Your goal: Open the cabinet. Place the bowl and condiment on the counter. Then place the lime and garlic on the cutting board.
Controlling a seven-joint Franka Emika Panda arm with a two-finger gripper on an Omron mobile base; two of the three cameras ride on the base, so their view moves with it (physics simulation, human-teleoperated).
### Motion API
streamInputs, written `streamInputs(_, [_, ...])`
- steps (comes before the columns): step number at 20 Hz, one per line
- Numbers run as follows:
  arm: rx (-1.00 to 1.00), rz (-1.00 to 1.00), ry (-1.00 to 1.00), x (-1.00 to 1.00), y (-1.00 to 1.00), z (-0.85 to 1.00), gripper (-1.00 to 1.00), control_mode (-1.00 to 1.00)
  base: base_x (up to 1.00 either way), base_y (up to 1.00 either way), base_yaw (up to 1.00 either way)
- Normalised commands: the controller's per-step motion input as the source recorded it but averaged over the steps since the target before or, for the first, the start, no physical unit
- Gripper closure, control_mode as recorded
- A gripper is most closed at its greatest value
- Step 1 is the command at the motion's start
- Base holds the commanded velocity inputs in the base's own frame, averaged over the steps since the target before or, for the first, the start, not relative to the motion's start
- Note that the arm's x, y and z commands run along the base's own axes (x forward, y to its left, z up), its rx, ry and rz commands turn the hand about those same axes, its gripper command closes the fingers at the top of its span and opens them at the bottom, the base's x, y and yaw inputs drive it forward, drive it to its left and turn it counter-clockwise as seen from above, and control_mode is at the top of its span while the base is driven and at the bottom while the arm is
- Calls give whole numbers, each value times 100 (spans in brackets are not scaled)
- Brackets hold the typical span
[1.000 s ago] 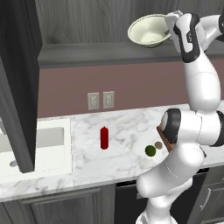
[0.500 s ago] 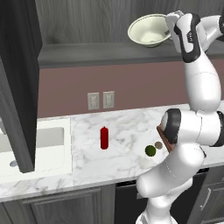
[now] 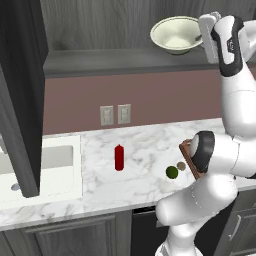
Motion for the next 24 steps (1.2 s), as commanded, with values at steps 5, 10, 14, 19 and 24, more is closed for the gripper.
streamInputs(5, [8, 0, 0, -74, -11, 4, 100, -100, 0, 0, 0])
streamInputs(10, [4, 0, 0, -83, 0, 13, 100, -100, 0, 0, 0])
streamInputs(14, [2, 0, 0, -78, 4, 11, 100, -100, 0, 0, 0])
streamInputs(19, [0, 0, 2, -74, 20, 2, 100, -100, 0, 0, 0])
streamInputs(24, [0, 0, 7, -67, 26, 0, 100, -100, 0, 0, 0])
